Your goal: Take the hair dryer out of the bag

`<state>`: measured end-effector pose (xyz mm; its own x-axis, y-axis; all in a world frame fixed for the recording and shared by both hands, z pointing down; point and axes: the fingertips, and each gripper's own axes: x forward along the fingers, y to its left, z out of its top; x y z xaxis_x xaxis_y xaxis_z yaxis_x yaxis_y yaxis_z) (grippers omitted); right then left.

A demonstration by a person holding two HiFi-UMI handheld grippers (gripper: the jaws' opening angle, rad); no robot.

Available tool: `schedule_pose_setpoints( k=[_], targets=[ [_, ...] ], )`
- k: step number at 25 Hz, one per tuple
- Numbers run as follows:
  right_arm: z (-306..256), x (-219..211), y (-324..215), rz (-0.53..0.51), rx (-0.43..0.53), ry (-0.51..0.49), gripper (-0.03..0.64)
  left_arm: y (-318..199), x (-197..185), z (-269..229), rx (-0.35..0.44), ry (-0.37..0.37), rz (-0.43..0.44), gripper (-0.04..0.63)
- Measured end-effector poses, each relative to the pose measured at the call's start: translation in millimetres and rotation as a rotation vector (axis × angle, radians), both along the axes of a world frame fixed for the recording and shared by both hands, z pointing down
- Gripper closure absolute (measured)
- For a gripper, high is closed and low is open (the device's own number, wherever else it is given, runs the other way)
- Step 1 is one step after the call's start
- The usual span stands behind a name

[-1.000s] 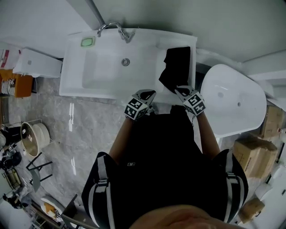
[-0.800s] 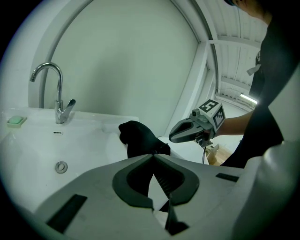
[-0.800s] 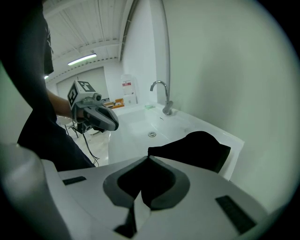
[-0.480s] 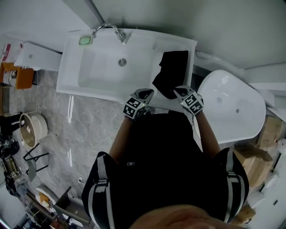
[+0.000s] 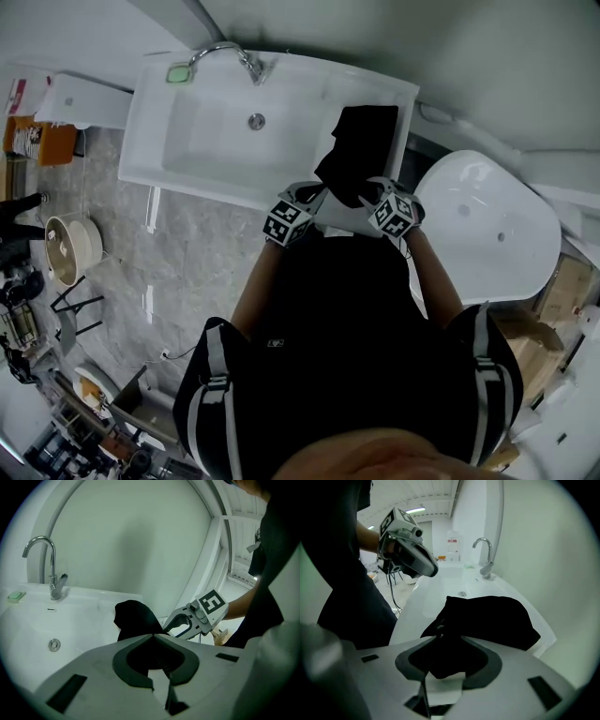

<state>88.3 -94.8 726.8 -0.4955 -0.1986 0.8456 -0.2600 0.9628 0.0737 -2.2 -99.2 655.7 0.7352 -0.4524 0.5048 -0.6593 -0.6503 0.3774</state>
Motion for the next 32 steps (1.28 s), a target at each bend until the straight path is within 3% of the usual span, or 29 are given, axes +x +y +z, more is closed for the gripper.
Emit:
schedule_pose_setpoints(
  k=[4, 7, 9, 14, 17, 26, 32],
  targets=[
    [8, 5, -6, -0.020, 0.050, 0.079, 0.417, 4, 1, 11, -0.007, -0.023, 0.009, 0.580],
    [8, 11, -12, 0.007, 0.074, 0.105, 0.484, 11, 4, 16, -0.031, -0.029, 0.021, 0.580],
    [6, 12, -16, 0.048, 0.052, 0.076, 0.531, 14, 7, 20, -0.044, -0.027, 0.029, 0.580],
    [-9, 17, -33, 0.197, -0.013, -0.046, 0.537, 16, 20, 32, -0.054, -0.057, 0.077, 0.578],
    [-20, 16, -45, 0.266, -0.037, -0.108, 0.537, 10, 34, 32, -0.049, -0.037, 0.092, 0.580],
    [-47, 9, -69, 0.343, -0.040, -0.216, 0.537, 1, 77, 29, 0.011, -0.025, 0.211, 0.577],
    [-61, 12, -70, 0.371, -0.031, -0.243, 0.537, -26, 77, 42, 0.029, -0.142, 0.111, 0.574]
  ],
)
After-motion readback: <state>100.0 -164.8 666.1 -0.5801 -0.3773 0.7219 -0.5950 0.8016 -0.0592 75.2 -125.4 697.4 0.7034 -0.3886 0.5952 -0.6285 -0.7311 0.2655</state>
